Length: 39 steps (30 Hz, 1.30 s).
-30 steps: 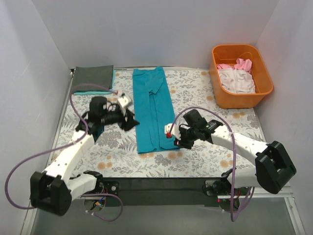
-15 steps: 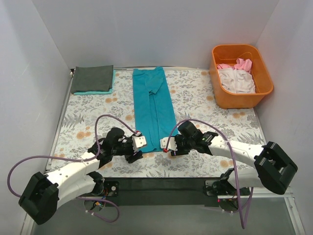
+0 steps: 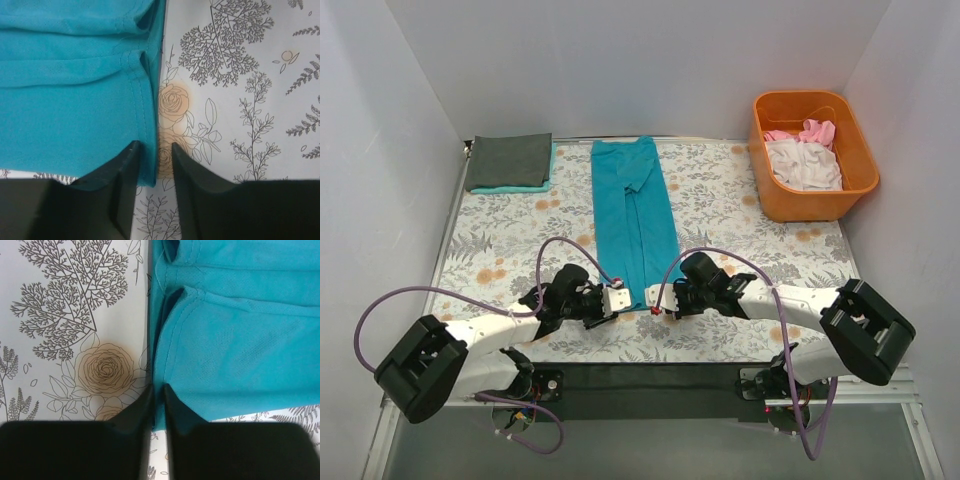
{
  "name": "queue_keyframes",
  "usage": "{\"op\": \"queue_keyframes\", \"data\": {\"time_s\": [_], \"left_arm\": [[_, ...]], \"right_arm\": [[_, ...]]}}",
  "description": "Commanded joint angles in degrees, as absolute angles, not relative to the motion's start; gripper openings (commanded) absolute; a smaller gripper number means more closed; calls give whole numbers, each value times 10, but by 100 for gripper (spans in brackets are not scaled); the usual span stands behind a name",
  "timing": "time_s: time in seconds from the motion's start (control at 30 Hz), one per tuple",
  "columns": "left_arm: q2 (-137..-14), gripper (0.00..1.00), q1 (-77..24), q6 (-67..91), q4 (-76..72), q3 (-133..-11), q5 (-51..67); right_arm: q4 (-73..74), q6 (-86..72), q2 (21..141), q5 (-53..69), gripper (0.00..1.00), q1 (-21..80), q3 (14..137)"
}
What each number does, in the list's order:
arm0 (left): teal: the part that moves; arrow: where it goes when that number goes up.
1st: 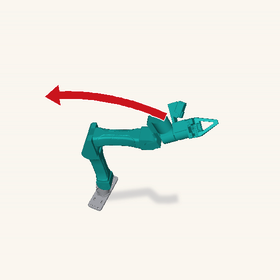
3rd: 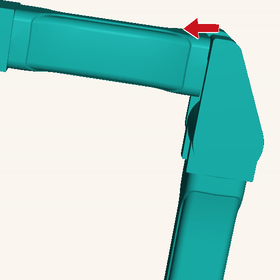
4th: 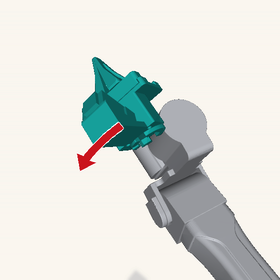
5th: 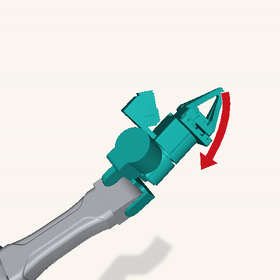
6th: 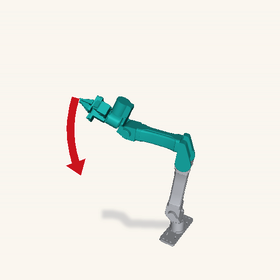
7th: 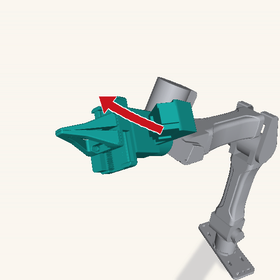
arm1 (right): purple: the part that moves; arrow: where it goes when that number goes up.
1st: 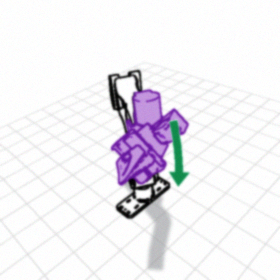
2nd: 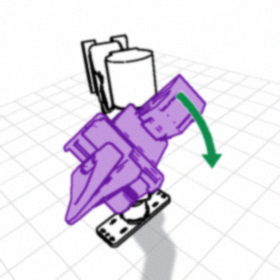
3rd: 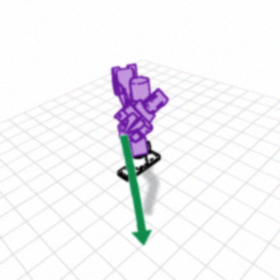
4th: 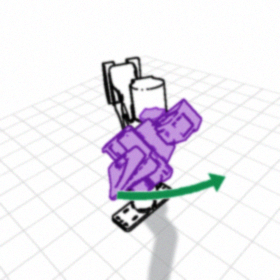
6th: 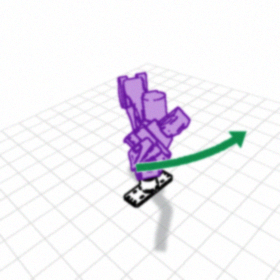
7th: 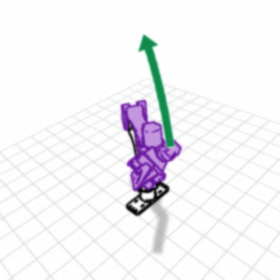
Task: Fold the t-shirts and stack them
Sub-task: Fold the tshirt
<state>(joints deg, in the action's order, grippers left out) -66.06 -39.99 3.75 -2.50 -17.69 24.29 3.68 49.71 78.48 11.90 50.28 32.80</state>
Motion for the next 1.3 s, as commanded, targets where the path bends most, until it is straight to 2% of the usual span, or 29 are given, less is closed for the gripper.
{"op": "queue_keyframes", "data": {"time_s": [0.0, 0.07, 0.1, 0.23, 0.37, 0.77, 1.03, 1.27], "left_arm": [[-686, 27, -404, 3, 17, -163, 214], [-694, 20, -404, 5, 25, -168, 200], [-696, 18, -404, 8, 29, -170, 196], [-689, 6, -404, 10, 70, -189, 221], [-657, 0, -404, 11, 102, -190, 243], [-578, 0, -404, 41, 160, -212, 261], [-578, 0, -399, 61, 173, -271, 252], [-611, 0, -340, 16, 163, -325, 251]], "right_arm": [[63, 487, 809, 115, 13, 505, 297], [68, 482, 815, 114, 8, 505, 296], [70, 478, 816, 112, 1, 507, 296], [98, 450, 802, 112, 1, 519, 307], [127, 430, 761, 113, 1, 534, 308], [192, 422, 702, 107, 1, 536, 342], [200, 455, 707, 75, 1, 519, 392], [205, 528, 734, 69, 1, 473, 453]]}}
